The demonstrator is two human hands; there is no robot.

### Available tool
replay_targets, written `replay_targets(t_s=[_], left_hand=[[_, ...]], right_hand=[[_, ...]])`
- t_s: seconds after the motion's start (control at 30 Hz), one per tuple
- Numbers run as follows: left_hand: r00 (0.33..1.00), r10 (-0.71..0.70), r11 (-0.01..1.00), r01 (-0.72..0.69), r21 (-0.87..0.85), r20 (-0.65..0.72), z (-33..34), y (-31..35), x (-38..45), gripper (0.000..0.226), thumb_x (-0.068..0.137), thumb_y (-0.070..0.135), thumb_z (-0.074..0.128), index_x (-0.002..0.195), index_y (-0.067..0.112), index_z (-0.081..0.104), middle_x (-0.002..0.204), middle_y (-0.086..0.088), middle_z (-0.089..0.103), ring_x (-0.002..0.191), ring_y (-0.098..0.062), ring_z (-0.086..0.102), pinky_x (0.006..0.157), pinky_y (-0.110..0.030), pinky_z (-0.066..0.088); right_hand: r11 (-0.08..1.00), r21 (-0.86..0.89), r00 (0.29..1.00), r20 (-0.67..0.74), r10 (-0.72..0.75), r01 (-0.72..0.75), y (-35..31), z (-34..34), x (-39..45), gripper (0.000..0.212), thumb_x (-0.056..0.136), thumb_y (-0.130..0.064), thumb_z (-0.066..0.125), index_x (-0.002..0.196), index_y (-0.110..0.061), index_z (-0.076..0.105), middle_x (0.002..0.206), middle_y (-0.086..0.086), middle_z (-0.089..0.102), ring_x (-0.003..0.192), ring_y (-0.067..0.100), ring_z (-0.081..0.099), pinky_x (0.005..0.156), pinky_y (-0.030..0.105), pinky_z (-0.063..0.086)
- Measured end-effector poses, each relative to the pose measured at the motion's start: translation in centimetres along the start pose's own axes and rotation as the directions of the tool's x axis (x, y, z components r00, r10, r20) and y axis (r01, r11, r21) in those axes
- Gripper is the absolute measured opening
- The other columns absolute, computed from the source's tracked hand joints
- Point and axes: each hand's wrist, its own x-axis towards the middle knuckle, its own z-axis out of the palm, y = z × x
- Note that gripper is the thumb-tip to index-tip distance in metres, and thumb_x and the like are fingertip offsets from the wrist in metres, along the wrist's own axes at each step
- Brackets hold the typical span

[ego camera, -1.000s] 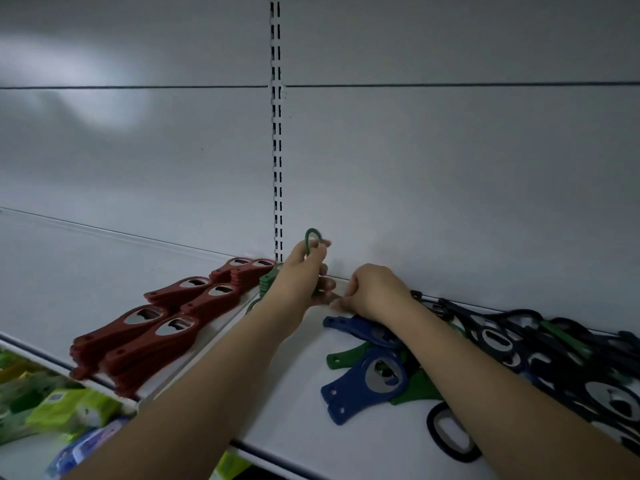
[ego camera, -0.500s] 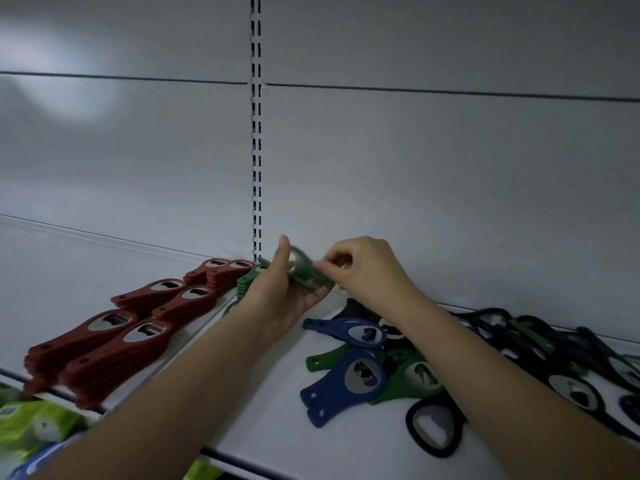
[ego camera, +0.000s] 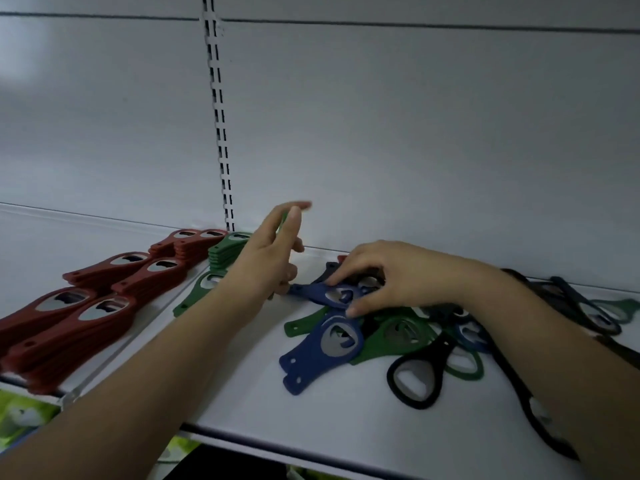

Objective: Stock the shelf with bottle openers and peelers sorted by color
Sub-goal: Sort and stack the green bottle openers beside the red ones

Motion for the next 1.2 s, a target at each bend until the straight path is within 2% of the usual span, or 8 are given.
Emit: replay_targets(t_s=[0.07,0.17,0.27,0.43,0.6,0.83,1.0,1.2], left_hand=[[0.997,0.080,0.994,-0.080,0.079,0.010,0.0,-0.1,-0.1,0.031,0.097,0.050,0.046,0.098,0.022,0.058,0.077,-0.002,0.047,0.047,-0.013,0.040,0.040,-0.021,0.030],[0.966,0.252,0.879,-0.256,0.402,0.064,-0.6,-0.7,-0.2,0.034,0.091,0.048,0.061,0.078,0.018,0.053,0.064,0.003,0.050,0.052,-0.010,0.042,0.052,-0.024,0.038],[0.947,0.177,0.736,-0.309,0.602,0.269,-1.2,-0.6,-0.6,0.030,0.085,0.054,0.065,0.078,0.026,0.061,0.074,0.006,0.064,0.060,-0.004,0.054,0.061,-0.026,0.049],[0.929,0.004,0.591,-0.301,0.748,0.371,-0.8,-0.2,-0.9,0.048,0.070,0.077,0.061,0.085,0.032,0.065,0.077,0.013,0.066,0.068,-0.002,0.059,0.058,-0.020,0.043],[0.934,0.015,0.442,-0.328,0.835,0.358,-0.3,-0.6,-0.7,0.068,0.061,0.093,0.045,0.078,0.029,0.059,0.067,0.009,0.061,0.061,-0.009,0.057,0.057,-0.030,0.050],[0.907,-0.070,0.617,-0.288,0.732,0.416,-0.4,-0.3,-0.7,0.046,0.068,0.077,0.054,0.082,0.034,0.063,0.081,0.010,0.066,0.071,-0.005,0.060,0.061,-0.022,0.047],[0.913,-0.102,0.809,-0.155,0.568,0.395,-0.4,0.1,-0.8,0.024,0.083,0.051,0.070,0.083,0.027,0.067,0.072,0.010,0.066,0.060,0.000,0.057,0.056,-0.015,0.043],[0.986,-0.109,0.950,0.066,0.306,0.124,-0.2,0.2,-0.9,0.020,0.102,0.029,0.050,0.092,0.012,0.054,0.070,-0.012,0.059,0.051,-0.015,0.048,0.044,-0.022,0.037]], right_hand=[[0.998,-0.060,0.993,-0.121,0.006,-0.014,0.3,0.7,0.8,0.042,0.083,-0.047,0.074,0.123,-0.037,0.067,0.112,-0.015,0.060,0.102,0.000,0.054,0.090,0.017,0.044],[0.976,-0.196,0.960,-0.278,0.041,-0.099,0.9,1.1,1.1,0.033,0.087,-0.051,0.066,0.115,-0.033,0.068,0.111,-0.010,0.055,0.099,0.009,0.054,0.089,0.035,0.050],[0.974,-0.146,0.922,-0.372,0.109,-0.174,0.4,-0.8,-0.1,0.020,0.086,-0.049,0.069,0.096,-0.031,0.066,0.104,-0.011,0.060,0.085,0.005,0.056,0.078,0.029,0.051],[0.946,-0.152,0.951,0.071,0.300,-0.287,-2.1,-3.8,-3.8,0.046,0.067,-0.069,0.074,0.099,-0.037,0.064,0.098,-0.016,0.067,0.083,0.000,0.061,0.074,0.023,0.050],[0.856,-0.332,0.894,0.074,0.443,-0.397,-3.1,-1.1,-4.9,0.072,0.062,-0.073,0.075,0.108,-0.026,0.046,0.094,-0.013,0.051,0.081,0.005,0.050,0.067,0.026,0.045],[0.908,-0.117,0.914,0.009,0.406,-0.402,-2.3,-0.4,-4.5,0.075,0.069,-0.058,0.081,0.127,-0.025,0.046,0.111,-0.011,0.056,0.101,0.011,0.057,0.090,0.033,0.051],[0.929,0.057,0.929,0.085,0.361,-0.366,-1.3,-0.6,-4.9,0.046,0.072,-0.052,0.082,0.110,-0.032,0.066,0.096,-0.018,0.066,0.088,0.002,0.062,0.084,0.025,0.050],[0.827,0.503,0.922,-0.135,0.363,-0.252,0.0,-1.0,-4.4,0.022,0.081,-0.040,0.078,0.097,-0.025,0.074,0.086,-0.005,0.077,0.080,0.012,0.074,0.074,0.027,0.057]])
